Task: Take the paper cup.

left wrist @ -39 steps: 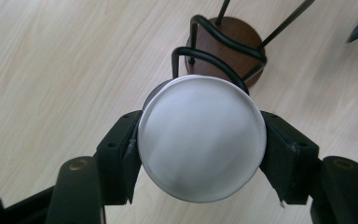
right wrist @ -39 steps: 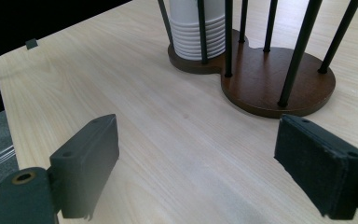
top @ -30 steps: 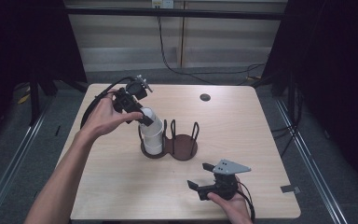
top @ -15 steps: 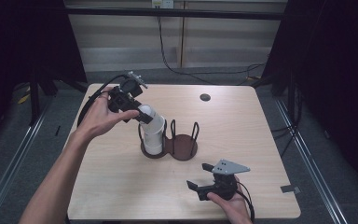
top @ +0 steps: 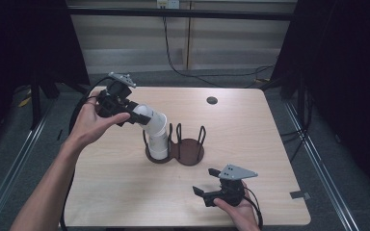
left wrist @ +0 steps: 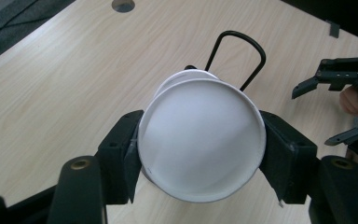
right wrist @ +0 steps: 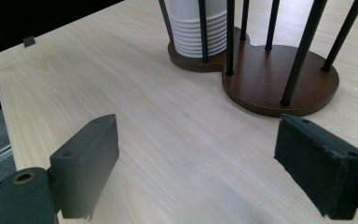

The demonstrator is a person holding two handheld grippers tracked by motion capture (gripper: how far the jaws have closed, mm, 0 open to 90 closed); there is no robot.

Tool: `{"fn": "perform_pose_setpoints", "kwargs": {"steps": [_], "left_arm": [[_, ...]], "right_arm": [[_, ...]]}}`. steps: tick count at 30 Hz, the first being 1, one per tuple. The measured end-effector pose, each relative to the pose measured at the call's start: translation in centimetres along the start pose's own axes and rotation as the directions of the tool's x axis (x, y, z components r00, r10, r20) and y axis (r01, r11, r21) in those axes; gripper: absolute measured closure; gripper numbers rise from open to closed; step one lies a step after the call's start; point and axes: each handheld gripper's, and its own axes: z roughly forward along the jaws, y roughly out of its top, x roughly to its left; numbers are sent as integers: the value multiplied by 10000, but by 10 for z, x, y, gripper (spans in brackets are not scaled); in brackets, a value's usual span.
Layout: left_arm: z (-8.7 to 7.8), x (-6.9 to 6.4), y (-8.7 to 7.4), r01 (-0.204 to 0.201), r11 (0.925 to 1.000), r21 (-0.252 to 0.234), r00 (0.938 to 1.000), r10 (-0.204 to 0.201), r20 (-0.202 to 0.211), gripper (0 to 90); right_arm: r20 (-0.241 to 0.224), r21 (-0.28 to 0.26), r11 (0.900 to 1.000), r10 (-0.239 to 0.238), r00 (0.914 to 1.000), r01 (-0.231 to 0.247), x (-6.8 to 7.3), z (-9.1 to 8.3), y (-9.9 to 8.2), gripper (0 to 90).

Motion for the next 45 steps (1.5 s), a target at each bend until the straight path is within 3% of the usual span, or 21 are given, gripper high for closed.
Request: {"fn": "perform_pose_setpoints", "kwargs": {"steps": [3, 4, 5, 6, 11, 20, 21, 22, 29, 34, 38, 45], "left_arm": [[-2, -1, -5, -107, 9999, -88, 9999, 106, -99, 370], [-4, -3, -9, -197, 9989, -414, 9996, 188, -217, 370], [-4, -3, -9, -197, 9989, -414, 9996, 188, -217, 371], [-5, -6, -12, -142, 9977, -666, 9999, 138, -63, 371], [-7, -10, -16, -389, 9961, -789, 9992, 387, -43, 370], [-10, -13, -24, -417, 9939, -1024, 9988, 440, 200, 370], [-10, -15, -26, -511, 9939, -973, 9986, 519, 53, 370], [-11, -17, -29, -519, 9924, -1111, 9984, 542, 179, 370], [-10, -26, -36, -655, 9918, -1098, 9978, 665, 56, 370], [-10, -34, -44, -675, 9863, -1508, 9975, 699, 106, 370], [-6, -37, -50, -706, 9855, -1546, 9973, 728, 90, 370], [-2, -51, -62, -1171, 9753, -1874, 9926, 1209, 85, 370]], "right_arm": [[9, 4, 10000, 12, 10000, -12, 0, 0, 0, 132], [1, -5, 10000, -26, 10000, 26, 0, 1, 0, 132], [4, 15, 10000, -1, 10000, 1, 0, 1, 0, 132], [0, 22, 10000, 1, 10000, -1, 0, 1, 0, 132], [13, 36, 10000, 39, 10000, -39, 0, 1, 0, 132], [21, 0, 10000, -39, 10000, 39, 0, 1, 0, 132], [28, -9, 10000, -42, 10000, 42, 0, 1, 0, 132], [27, -4, 10000, -39, 10000, 39, 0, 1, 0, 132], [73, 24, 10000, 44, 10000, -44, 0, 2, -1, 131], [30, 40, 10000, 33, 10000, -33, 0, 2, -1, 132], [19, 77, 10000, 50, 10000, -50, 0, 4, -1, 132], [-24, 40, 10000, 28, 10000, -28, 0, 4, 0, 132]]}}
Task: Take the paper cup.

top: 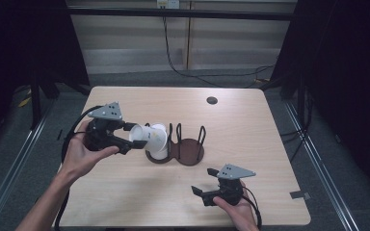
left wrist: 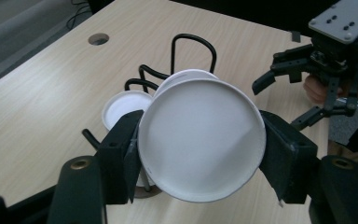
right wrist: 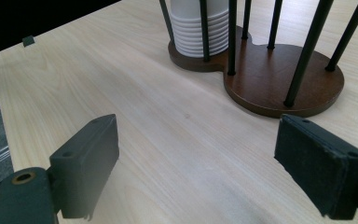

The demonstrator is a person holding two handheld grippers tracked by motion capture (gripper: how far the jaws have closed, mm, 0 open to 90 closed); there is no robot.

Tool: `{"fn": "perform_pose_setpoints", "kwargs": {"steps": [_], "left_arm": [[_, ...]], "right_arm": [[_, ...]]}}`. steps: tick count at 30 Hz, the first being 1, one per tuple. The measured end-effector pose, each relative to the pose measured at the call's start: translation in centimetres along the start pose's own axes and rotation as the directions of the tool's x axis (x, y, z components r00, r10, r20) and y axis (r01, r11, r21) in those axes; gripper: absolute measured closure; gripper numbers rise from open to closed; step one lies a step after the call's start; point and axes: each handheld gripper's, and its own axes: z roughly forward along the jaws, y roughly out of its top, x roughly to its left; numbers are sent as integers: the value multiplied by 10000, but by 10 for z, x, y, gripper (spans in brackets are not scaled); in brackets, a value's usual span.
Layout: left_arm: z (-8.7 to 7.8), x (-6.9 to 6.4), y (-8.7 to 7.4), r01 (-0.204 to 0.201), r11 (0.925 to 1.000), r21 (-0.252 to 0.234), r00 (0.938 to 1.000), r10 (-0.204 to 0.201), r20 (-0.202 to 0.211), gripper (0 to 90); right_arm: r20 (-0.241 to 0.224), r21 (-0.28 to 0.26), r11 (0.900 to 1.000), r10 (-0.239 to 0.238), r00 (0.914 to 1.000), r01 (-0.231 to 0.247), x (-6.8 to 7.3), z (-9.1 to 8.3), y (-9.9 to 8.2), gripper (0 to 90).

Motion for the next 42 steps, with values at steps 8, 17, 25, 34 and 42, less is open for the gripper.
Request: {"fn": "perform_pose_setpoints", "kwargs": {"steps": [8, 17, 25, 34, 42], "left_arm": [[8, -14, -16, -31, 9997, -231, 9994, 39, 342, 369], [30, -19, -37, 175, 9998, 32, 9974, -177, 704, 368], [45, -27, -52, 359, 9993, 97, 9941, -367, 1025, 368], [54, -28, -70, 618, 9978, 218, 9901, -641, 1248, 367], [54, -33, -73, 683, 9976, 74, 9870, -686, 1452, 368]], "right_arm": [[-76, -151, 9998, -162, 9998, 161, 2, 0, 8, 132], [-308, -180, 9984, -535, 9981, 530, 8, 0, 20, 133], [-862, -253, 9931, -1163, 9895, 1145, 17, 9, 39, 133], [-1206, -459, 9883, -1501, 9813, 1455, 23, 20, 57, 132], [-1710, -599, 9901, -1357, 9759, 1271, 23, 29, 63, 134]]}}
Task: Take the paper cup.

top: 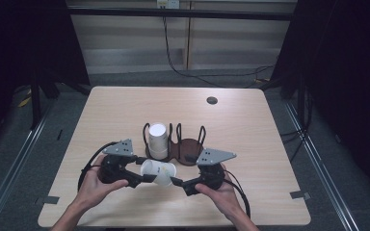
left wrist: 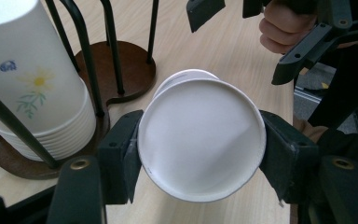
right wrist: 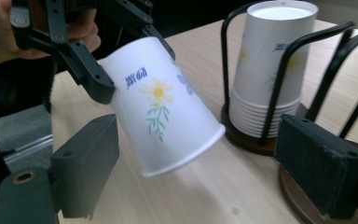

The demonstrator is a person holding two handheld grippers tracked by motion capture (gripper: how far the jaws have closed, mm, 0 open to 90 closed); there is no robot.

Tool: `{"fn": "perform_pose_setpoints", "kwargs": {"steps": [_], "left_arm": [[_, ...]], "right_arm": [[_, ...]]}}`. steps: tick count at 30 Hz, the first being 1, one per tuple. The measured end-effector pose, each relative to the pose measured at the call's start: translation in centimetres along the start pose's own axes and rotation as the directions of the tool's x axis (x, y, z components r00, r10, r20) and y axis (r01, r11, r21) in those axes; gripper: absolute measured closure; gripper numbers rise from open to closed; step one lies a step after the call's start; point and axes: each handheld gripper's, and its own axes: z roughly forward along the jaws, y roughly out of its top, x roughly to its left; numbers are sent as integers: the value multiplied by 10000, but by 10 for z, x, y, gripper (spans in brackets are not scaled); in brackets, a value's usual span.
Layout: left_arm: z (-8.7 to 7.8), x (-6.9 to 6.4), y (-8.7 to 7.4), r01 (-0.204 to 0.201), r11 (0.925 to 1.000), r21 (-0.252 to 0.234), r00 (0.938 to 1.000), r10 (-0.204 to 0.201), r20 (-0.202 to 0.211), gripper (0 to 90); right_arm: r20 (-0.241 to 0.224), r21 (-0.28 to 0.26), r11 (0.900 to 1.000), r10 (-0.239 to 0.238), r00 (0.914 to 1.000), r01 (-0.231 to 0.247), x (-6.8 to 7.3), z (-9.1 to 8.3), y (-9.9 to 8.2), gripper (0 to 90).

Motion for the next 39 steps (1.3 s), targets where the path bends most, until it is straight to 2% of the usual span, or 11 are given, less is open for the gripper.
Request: {"fn": "perform_pose_setpoints", "kwargs": {"steps": [2, 7, 10, 11, 15, 18, 21, 23, 27, 34, 39], "left_arm": [[0, -2, 0, -2, 10000, -42, 10000, 2, 75, 368], [3, -7, 1, -117, 9999, -19, 9995, 118, 287, 369], [3, -8, 2, -115, 9999, 11, 9990, 115, 428, 368], [4, -8, 1, -71, 10000, -54, 9988, 73, 489, 370], [5, -9, 1, -105, 9999, 65, 9978, 100, 660, 370], [5, -10, 2, -69, 10000, -28, 9966, 71, 824, 370], [3, -12, 5, -116, 9999, -40, 9950, 120, 988, 371], [2, -12, 5, -175, 9998, 8, 9953, 173, 958, 371], [-1, -14, 7, -232, 9997, -27, 9931, 234, 1145, 373], [2, -15, 8, -225, 9997, 64, 9907, 214, 1343, 372], [1, -13, 6, -79, 10000, -14, 9883, 80, 1523, 372]], "right_arm": [[-178, -116, 9999, 65, 9998, -67, 0, 2, -3, 137], [-719, -29, 10000, -23, 9974, 21, 2, 6, -9, 142], [-801, -15, 9999, -134, 9967, 133, 3, 7, -10, 159], [-875, 59, 9998, -209, 9959, 215, 4, 9, -12, 237], [-1136, 186, 9995, -247, 9932, 269, 4, 13, -15, 186], [-1216, 197, 9994, -270, 9922, 296, 5, 15, -15, 165], [-1460, 240, 9985, -452, 9882, 492, 8, 18, -16, 156], [-1509, 228, 9981, -535, 9871, 576, 9, 19, -16, 159], [-1739, 137, 9972, -706, 9822, 741, 13, 21, -15, 160], [-1932, 249, 9963, -765, 9782, 828, 14, 25, -18, 166], [-2073, 474, 9941, -853, 9746, 971, 14, 26, -18, 224]]}}
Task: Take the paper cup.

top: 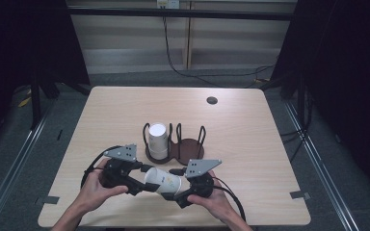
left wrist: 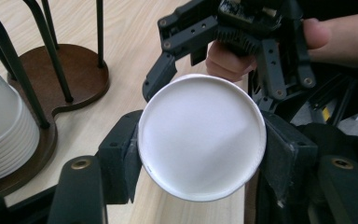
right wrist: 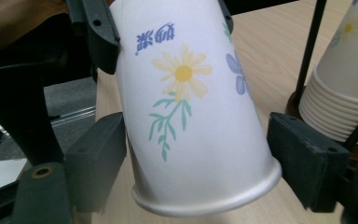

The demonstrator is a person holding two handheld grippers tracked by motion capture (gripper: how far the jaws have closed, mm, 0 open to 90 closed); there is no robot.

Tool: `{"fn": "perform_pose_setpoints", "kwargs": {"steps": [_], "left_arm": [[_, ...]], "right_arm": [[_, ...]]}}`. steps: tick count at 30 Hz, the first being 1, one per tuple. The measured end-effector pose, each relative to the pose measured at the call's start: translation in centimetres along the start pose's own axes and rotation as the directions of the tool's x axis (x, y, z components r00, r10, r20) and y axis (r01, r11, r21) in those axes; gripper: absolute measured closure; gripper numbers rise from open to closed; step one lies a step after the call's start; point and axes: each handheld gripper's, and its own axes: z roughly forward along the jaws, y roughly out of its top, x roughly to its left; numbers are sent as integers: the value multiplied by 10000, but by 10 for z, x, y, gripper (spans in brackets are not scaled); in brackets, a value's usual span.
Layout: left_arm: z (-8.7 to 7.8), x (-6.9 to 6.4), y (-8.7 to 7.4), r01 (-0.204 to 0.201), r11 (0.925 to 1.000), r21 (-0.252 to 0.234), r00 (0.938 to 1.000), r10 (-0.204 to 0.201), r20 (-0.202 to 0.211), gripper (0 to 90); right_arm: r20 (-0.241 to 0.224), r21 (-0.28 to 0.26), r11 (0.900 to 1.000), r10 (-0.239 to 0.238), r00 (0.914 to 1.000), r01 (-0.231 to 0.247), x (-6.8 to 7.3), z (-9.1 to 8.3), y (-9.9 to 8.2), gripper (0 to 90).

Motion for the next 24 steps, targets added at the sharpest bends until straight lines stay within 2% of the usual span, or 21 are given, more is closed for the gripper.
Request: {"fn": "perform_pose_setpoints", "kwargs": {"steps": [5, 8, 15, 22, 24], "left_arm": [[-1, 1, 0, 49, 9999, -93, 9999, -48, 101, 370], [-2, 3, -1, 236, 9993, -276, 9994, -229, 276, 367], [-2, 4, -3, 210, 9995, -246, 9993, -202, 312, 353], [1, 5, -2, 225, 9997, -87, 9996, -223, 157, 187], [0, 5, -2, 206, 9998, -83, 9997, -205, 105, 173]], "right_arm": [[-128, 119, 9999, -112, 9999, 114, 1, 0, 0, 250], [-211, 227, 9996, -141, 9997, 145, 1, 0, 1, 274], [-370, 253, 9996, -145, 9992, 155, 1, -1, 1, 293], [-392, 221, 9997, 44, 9992, -35, -1, -3, 1, 293], [-406, 281, 9996, 97, 9991, -86, -2, -4, 1, 293]]}}
